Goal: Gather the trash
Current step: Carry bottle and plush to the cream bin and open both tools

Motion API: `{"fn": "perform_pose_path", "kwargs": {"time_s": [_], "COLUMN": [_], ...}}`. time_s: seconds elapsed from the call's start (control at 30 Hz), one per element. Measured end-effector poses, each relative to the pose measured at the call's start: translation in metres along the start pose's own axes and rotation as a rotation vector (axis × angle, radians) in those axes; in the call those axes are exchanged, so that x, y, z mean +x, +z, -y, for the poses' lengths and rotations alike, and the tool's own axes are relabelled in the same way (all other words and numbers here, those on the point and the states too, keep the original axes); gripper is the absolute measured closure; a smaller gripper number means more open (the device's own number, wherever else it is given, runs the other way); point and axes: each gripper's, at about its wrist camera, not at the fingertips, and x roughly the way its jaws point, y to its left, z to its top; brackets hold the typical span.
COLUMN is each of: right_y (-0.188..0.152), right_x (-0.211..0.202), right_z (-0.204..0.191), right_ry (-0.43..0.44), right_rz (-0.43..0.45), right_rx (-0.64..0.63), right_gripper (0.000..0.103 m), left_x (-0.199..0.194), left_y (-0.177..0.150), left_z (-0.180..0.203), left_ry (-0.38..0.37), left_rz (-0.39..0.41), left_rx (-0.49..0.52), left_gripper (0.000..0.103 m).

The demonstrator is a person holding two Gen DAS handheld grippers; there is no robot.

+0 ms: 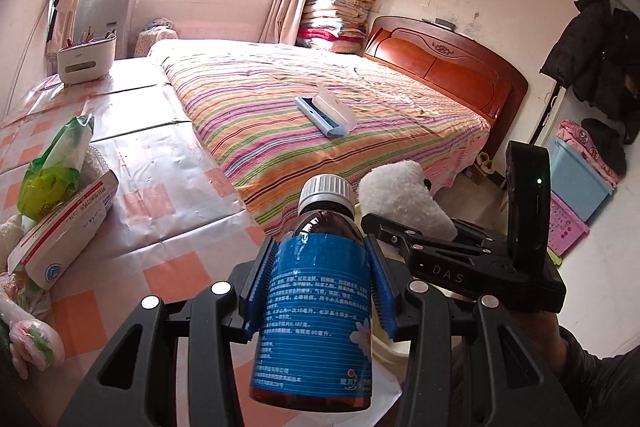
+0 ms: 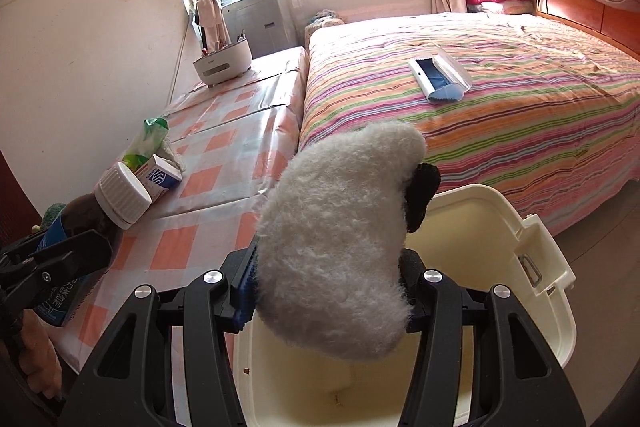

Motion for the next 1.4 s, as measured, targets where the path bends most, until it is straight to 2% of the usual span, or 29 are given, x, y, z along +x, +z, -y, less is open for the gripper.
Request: {"fn": "perform_pose_path", "kwargs": {"time_s": [0.23,0.5,0.6,0.67,0.7,1.0,1.4], "right_y": [-0.004,-0.006,-0.006,-0.005,-0.004,0.001,0.003], "right_x": [-0.005,-0.009,-0.011,-0.016,-0.018,-0.03,-0.024], "right_z": [0.022,0.037,0.037,0.04,0.041,0.055,0.048], "right_ry": [-0.047,-0.088,-0.098,-0.108,-0.11,-0.109,-0.096], "right_rz": [0.005,0.018,0.029,0.056,0.067,0.127,0.114], "right_rx": [0.039,0.072,0.068,0.08,0.087,0.148,0.14], "right_gripper": [0.051,0.046,0.04,0.027,0.025,0.025,0.025], "left_x": [0.025,0.04,0.041,0.042,0.044,0.05,0.032], "left_y": [0.003,0.003,0.005,0.007,0.007,0.004,0.004], "left_z": [0.007,0.014,0.019,0.023,0.024,0.026,0.016], "left_ry": [-0.029,-0.042,-0.049,-0.058,-0.06,-0.058,-0.015], "left_rz": [-0.019,-0.037,-0.03,-0.027,-0.03,-0.045,-0.012], "left_rx": [-0.032,-0.024,-0.017,-0.014,-0.012,-0.008,-0.017], "left_gripper": [0.06,0.06,0.06,0.06,0.06,0.06,0.06]}}
